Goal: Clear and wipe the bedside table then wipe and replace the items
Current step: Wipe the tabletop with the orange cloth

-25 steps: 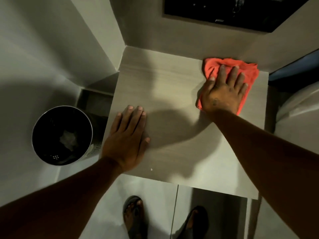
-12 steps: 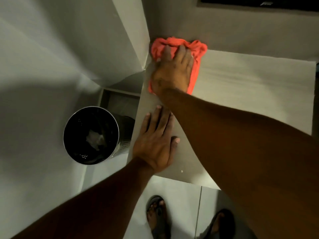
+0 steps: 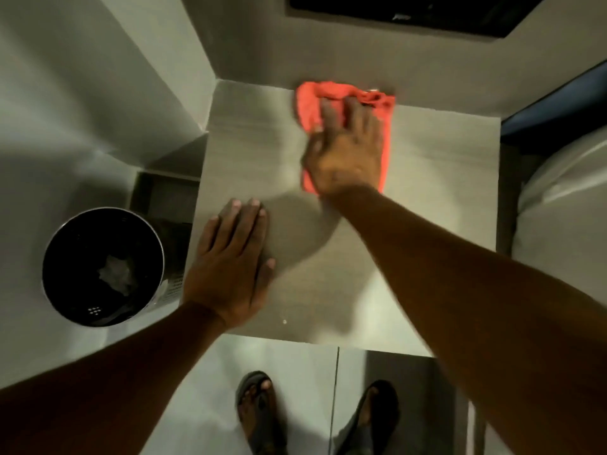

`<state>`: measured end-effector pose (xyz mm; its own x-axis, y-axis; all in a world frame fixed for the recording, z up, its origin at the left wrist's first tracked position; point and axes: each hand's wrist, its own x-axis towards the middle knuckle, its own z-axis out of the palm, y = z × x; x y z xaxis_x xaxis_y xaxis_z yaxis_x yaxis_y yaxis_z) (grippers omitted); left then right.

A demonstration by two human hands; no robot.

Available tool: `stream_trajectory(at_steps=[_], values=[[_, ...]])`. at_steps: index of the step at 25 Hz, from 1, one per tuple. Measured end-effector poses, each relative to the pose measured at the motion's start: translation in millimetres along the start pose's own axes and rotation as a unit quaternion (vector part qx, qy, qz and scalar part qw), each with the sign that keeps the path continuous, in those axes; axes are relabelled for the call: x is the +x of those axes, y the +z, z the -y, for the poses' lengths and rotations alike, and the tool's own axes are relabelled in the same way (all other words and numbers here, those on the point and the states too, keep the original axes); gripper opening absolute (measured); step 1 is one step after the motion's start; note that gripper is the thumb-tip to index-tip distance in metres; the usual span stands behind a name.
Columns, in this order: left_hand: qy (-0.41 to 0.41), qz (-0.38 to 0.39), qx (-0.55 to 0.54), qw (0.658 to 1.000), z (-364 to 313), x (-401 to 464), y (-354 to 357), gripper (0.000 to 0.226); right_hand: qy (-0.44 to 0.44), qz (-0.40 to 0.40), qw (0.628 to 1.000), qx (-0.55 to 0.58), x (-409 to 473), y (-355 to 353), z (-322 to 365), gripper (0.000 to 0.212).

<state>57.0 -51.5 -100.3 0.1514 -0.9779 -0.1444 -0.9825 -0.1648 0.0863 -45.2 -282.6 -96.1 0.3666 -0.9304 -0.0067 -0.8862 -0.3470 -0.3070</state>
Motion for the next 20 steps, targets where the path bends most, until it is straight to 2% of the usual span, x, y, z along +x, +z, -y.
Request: stream_trajectory(at_steps=[2, 4, 7, 11, 16, 18, 20], values=[[0.0, -0.014, 0.014, 1.0, -1, 1, 0, 0.071, 0.093, -0.049, 0.994, -0.031, -7, -21, -83, 0.057], [0.0, -0.023, 0.017, 1.0, -2, 1, 0, 0.07, 0.153, -0.058, 0.986, -0.034, -11, -49, -150, 0.058], [0.002, -0.032, 0.022, 0.999, -1, -1, 1, 0.071, 0.16, -0.036, 0.986, -0.027, -17, -58, -181, 0.06], [-0.011, -0.03, 0.014, 0.999, -5, -1, 3, 0.072, 0.112, -0.015, 0.992, -0.053, -64, -44, -138, 0.06], [-0.01, -0.04, 0.019, 0.999, -3, -1, 3, 0.073, 0.057, 0.07, 0.996, -0.012, -111, -22, -23, 0.06], [-0.011, -0.043, 0.016, 0.999, -4, -2, 1, 0.073, 0.05, 0.084, 0.994, 0.044, -111, -18, 10, 0.06], [-0.015, -0.04, 0.008, 0.999, -5, -1, -1, 0.073, 0.067, 0.049, 0.99, 0.114, -97, -29, -2, 0.06]])
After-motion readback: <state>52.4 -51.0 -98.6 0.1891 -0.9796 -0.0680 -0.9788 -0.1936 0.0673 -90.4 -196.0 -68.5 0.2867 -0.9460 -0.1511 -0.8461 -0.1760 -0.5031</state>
